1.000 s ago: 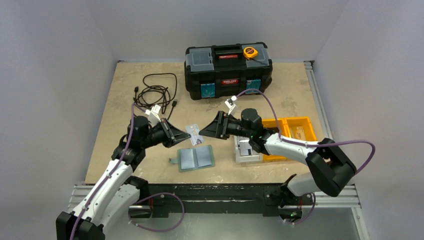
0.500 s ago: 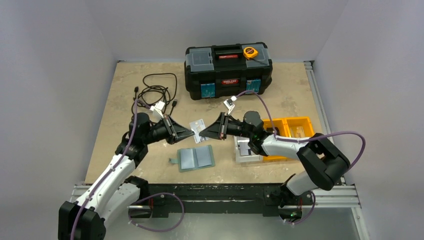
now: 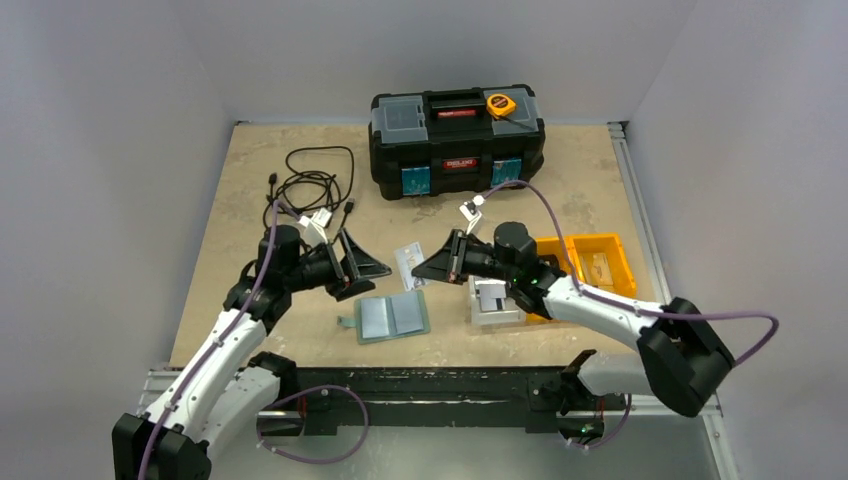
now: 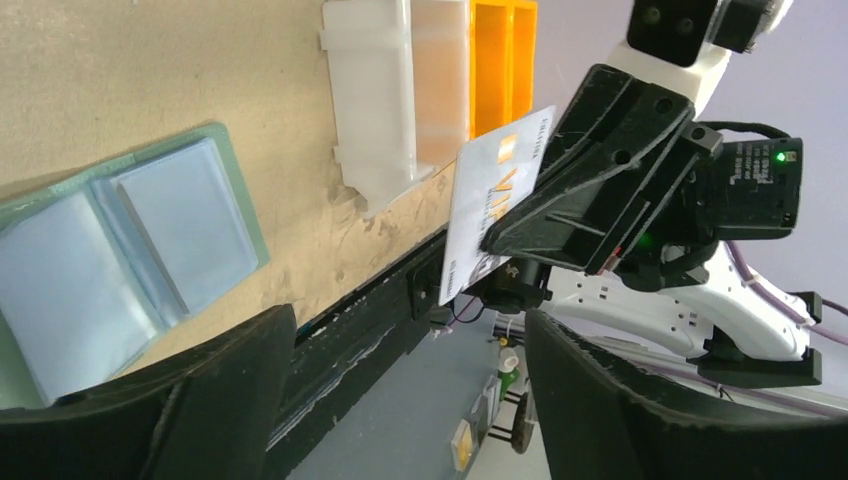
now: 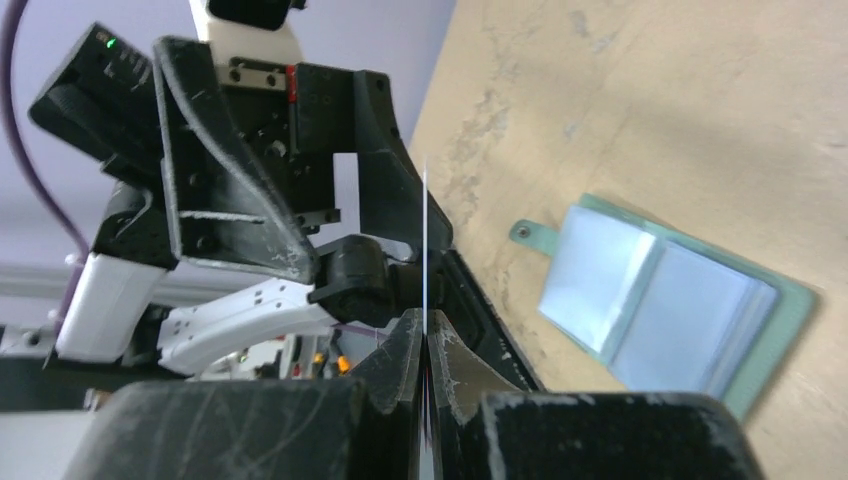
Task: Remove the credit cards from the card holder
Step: Place the credit card in the storage box.
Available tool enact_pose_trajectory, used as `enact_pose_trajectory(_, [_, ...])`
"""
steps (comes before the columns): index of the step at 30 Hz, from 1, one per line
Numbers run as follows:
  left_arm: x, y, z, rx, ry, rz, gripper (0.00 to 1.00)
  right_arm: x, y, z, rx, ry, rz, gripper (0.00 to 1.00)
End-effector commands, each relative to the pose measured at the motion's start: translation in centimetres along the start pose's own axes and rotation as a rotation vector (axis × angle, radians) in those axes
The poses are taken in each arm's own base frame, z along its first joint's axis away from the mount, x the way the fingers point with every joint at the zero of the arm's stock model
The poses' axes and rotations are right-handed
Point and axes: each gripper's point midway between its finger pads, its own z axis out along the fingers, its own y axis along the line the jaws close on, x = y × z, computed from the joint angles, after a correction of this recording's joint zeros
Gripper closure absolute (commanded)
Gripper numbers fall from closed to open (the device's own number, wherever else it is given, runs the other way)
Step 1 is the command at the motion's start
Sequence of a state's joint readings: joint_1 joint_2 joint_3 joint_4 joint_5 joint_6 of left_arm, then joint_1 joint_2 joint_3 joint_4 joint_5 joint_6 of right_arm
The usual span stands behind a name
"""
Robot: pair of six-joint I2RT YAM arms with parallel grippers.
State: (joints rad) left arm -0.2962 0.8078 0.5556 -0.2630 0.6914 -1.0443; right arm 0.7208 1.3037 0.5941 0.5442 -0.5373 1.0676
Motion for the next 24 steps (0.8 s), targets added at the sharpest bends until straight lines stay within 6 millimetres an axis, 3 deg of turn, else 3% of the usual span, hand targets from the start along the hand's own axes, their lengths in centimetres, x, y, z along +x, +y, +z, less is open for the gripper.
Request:
enact_pose_trajectory(1, [-0.1,0.1,-1.0,-0.050,-0.020,0.065,0.11,-1.0,-2.5,-2.2,0.203,-0.077,-0.073,1.00])
enact_pose_trajectory(8, [-0.1,1.2,-1.7,-0.130,-0.027,0.109,0.06,-2.5,-4.8,-8.6,0.518,-0.209,-0.112,1.00])
enact_pose_trajectory(16, [0.3,1.6,-1.9,-0.143,-0.015,0.133,0.05,-4.2,-10.3,-17.7,1.098,-0.302,-0.177,1.00])
enact_pose_trajectory(18, [0.3,1.6,-2.0,-0.142,-0.016,0.139,0.04,-4.8,-10.9,-18.8,1.172,-0.324,-0.208,1.00])
enact_pose_trajectory(24, [0.4,1.8,-2.1,-0.153,-0.014,0.140,0.04,-5.9,-13.0,-19.1,1.328,-0.297,-0.253,1.00])
